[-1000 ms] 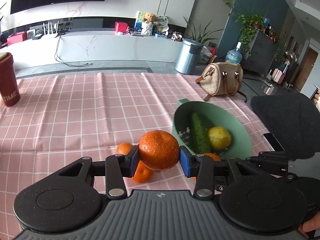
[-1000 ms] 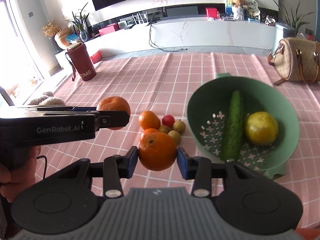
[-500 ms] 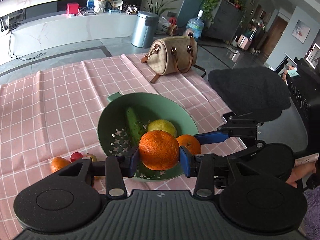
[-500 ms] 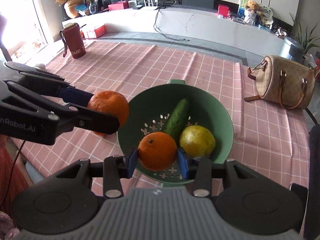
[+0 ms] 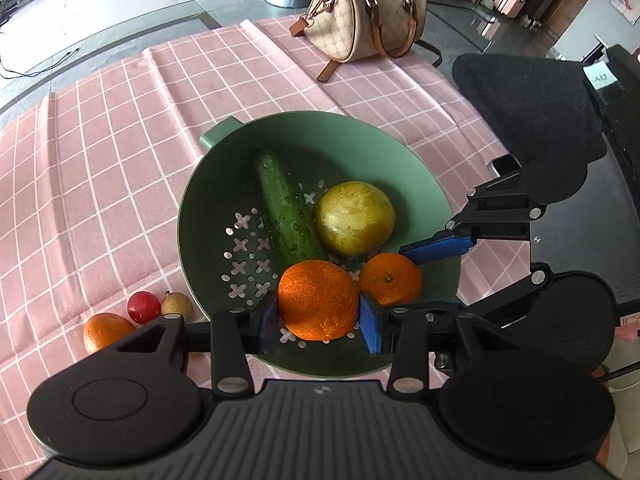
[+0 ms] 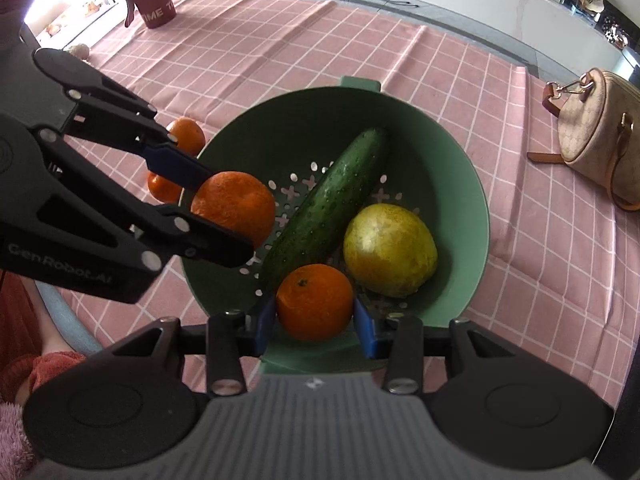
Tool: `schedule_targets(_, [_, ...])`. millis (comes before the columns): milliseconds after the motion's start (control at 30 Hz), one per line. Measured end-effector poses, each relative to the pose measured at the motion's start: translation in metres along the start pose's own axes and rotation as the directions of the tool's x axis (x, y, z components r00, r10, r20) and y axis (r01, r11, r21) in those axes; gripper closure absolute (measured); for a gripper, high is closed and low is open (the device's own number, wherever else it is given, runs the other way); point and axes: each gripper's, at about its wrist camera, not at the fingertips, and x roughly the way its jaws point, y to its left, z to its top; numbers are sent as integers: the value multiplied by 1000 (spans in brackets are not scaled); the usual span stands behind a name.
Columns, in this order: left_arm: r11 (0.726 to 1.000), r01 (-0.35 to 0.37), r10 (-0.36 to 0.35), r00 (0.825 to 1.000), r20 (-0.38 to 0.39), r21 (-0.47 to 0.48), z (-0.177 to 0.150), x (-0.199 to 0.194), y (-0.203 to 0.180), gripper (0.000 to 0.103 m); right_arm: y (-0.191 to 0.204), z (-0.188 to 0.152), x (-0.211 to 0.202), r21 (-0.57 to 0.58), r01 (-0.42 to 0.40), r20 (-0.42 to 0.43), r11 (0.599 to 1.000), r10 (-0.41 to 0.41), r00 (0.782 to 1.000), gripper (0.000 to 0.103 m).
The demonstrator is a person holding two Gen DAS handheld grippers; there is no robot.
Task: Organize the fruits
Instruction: 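Lower the orange in the left gripper into the colander while the right gripper releases its orange there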
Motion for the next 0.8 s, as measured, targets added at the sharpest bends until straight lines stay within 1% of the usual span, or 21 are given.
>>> schedule_targets(67, [999,-26,27,999,-27,18,4,6,-1,55,-2,3,7,-12,-6,-24,1000,6,1000,64])
schedule_targets(167, [999,-43,45,994,-97,28,9,18,0,55,-5,8,16,-15,-15,-57,1000,14,998,64])
schedule_targets(367, [994,-89,96,984,-147,57,12,33,0,55,-9,10,29,-16,-33,-89,999,31,996,64])
schedule_targets(467, [992,-103,114,981,-157,77,12,38,-3,54,-10,11,33,-15,-31,-98,999,29,995,63])
schedule_targets(600, [990,-112,124,981,-151,86,13,40,-5,54,-9,12,36,-12,-29,-98,1000,27,995,63])
schedule_targets(700, [989,-119,131,980,-149,89,12,40,-5,49,-7,11,33,-19,-21,-94,1000,19,995,62])
schedule_targets(733, [989,-117,130,980,-149,90,12,40,-5,48,-7,10,31,-22,-18,-92,1000,16,996,59])
schedule_targets(767, [989,-117,130,981,-147,91,12,39,-5,47,-7,10,28,-21,-14,-88,1000,12,996,53])
schedule_targets(800, [988,-123,134,981,-141,89,12,38,-6,43,-5,9,25,-19,-10,-82,1000,8,997,50])
